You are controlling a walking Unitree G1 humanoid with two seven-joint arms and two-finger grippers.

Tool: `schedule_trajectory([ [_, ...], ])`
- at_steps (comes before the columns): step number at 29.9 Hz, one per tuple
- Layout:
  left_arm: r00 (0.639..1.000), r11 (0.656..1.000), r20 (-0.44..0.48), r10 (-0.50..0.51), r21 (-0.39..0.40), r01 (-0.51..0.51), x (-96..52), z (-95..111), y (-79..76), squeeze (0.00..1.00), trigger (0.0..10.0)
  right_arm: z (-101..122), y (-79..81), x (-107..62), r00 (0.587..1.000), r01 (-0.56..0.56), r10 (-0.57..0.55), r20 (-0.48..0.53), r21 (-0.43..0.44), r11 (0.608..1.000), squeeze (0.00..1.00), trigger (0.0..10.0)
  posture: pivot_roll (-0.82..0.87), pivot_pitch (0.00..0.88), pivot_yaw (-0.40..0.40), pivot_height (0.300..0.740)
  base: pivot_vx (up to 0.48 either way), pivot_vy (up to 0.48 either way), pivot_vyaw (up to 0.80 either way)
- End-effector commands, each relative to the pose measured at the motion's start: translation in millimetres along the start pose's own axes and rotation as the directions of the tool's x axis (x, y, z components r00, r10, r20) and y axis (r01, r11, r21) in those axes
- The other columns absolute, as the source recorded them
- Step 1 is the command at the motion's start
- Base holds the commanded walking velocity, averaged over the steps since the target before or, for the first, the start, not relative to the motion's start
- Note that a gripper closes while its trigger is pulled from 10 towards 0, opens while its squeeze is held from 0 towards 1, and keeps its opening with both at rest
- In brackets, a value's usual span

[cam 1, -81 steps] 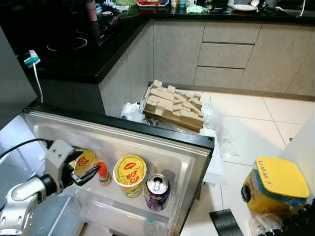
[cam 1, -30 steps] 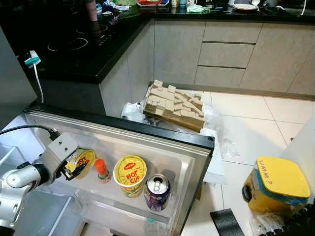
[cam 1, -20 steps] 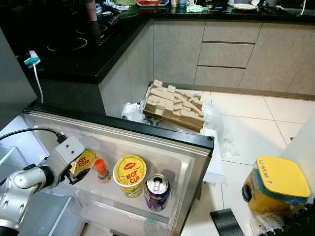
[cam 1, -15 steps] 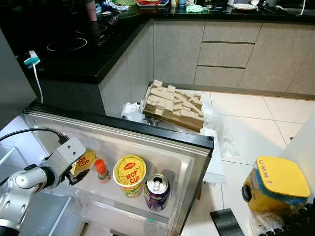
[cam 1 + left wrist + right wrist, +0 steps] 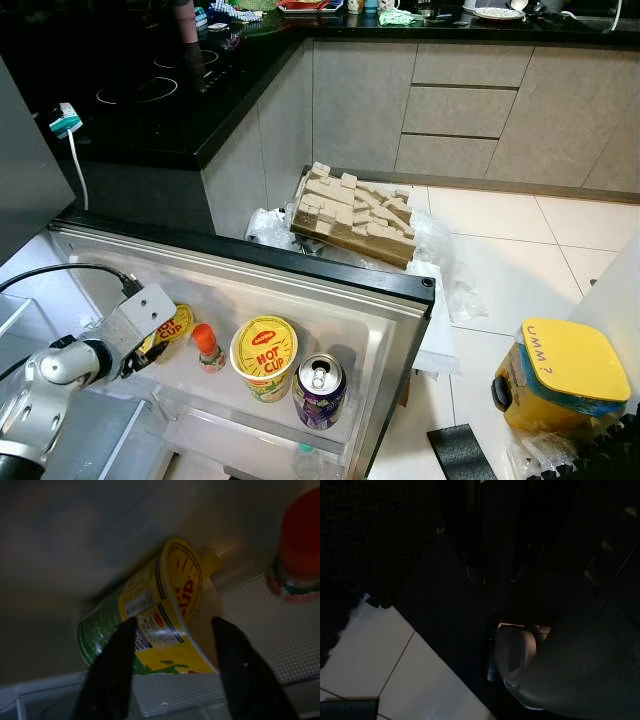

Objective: Restocking fridge

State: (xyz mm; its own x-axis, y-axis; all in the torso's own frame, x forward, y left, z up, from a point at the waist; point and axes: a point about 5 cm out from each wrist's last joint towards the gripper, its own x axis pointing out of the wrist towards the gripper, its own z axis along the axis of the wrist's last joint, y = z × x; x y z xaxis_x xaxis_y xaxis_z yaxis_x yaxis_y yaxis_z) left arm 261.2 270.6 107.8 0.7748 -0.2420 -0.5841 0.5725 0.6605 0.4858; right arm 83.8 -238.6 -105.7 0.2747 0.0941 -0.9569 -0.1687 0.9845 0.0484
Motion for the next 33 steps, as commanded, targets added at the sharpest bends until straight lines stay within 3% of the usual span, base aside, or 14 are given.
schedule_trajectory([
  [1,1.0,1.0,-0.029,-0.001,0.014,0.001,0.7,-4,0.5,0.0,0.0,-1,2.5,0.8,1.0,-0.004,0.004,-0.004,0.007,1.0,0.0,10.0,-0.04,0.0,0.014,0.74,0.0,0.0,0.0],
  [13,0.999,1.0,-0.045,-0.02,0.016,0.021,5.4,-7,-6.2,0.0,0.0,-2,2.3,0.6,1.0,-0.004,0.004,-0.006,0.007,1.0,0.0,10.0,-0.04,0.0,0.015,0.74,0.0,0.0,0.0],
  [14,0.999,1.0,-0.048,-0.023,0.015,0.024,7.4,-8,-8.1,0.0,0.4,-2,2.6,0.6,1.0,-0.005,0.005,-0.007,0.007,1.0,0.0,10.0,-0.04,0.0,0.015,0.74,0.0,0.0,0.0],
  [22,1.0,1.0,-0.023,-0.015,-0.002,0.014,9.0,-5,-6.1,0.0,0.0,-2,3.2,0.8,1.0,-0.008,0.008,-0.008,0.003,1.0,0.0,10.0,-0.04,0.0,0.015,0.74,0.0,0.0,0.0],
  [23,1.0,1.0,-0.012,-0.003,-0.012,0.003,8.9,-3,-4.3,0.0,1.8,-2,3.1,0.8,1.0,-0.008,0.008,-0.008,0.002,1.0,0.0,10.0,-0.04,0.0,0.014,0.74,0.0,0.0,0.0],
  [24,1.0,1.0,-0.012,-0.003,-0.012,0.003,8.9,-3,-4.3,0.0,1.8,-2,3.1,0.8,1.0,-0.008,0.008,-0.008,0.002,1.0,0.0,10.0,-0.04,0.0,0.014,0.74,0.0,0.0,0.0],
  [25,1.0,0.999,0.013,0.021,-0.04,-0.02,8.9,0,-0.8,0.0,10.0,-2,3.0,0.8,1.0,-0.008,0.008,-0.008,0.001,1.0,0.0,10.0,-0.04,0.0,0.014,0.74,0.0,0.0,0.0],
  [28,0.991,0.984,0.09,0.095,-0.157,-0.08,7.0,10,10.7,0.0,10.0,-2,2.6,0.7,1.0,-0.008,0.007,-0.009,-0.002,1.0,0.0,10.0,-0.04,0.0,0.012,0.74,0.0,0.0,0.0],
  [33,0.972,0.948,0.127,0.196,-0.278,-0.155,3.8,15,26.2,0.0,10.0,-1,2.1,0.6,1.0,-0.007,0.007,-0.009,-0.005,1.0,0.0,10.0,-0.04,0.0,0.012,0.74,0.0,0.0,0.0],
])
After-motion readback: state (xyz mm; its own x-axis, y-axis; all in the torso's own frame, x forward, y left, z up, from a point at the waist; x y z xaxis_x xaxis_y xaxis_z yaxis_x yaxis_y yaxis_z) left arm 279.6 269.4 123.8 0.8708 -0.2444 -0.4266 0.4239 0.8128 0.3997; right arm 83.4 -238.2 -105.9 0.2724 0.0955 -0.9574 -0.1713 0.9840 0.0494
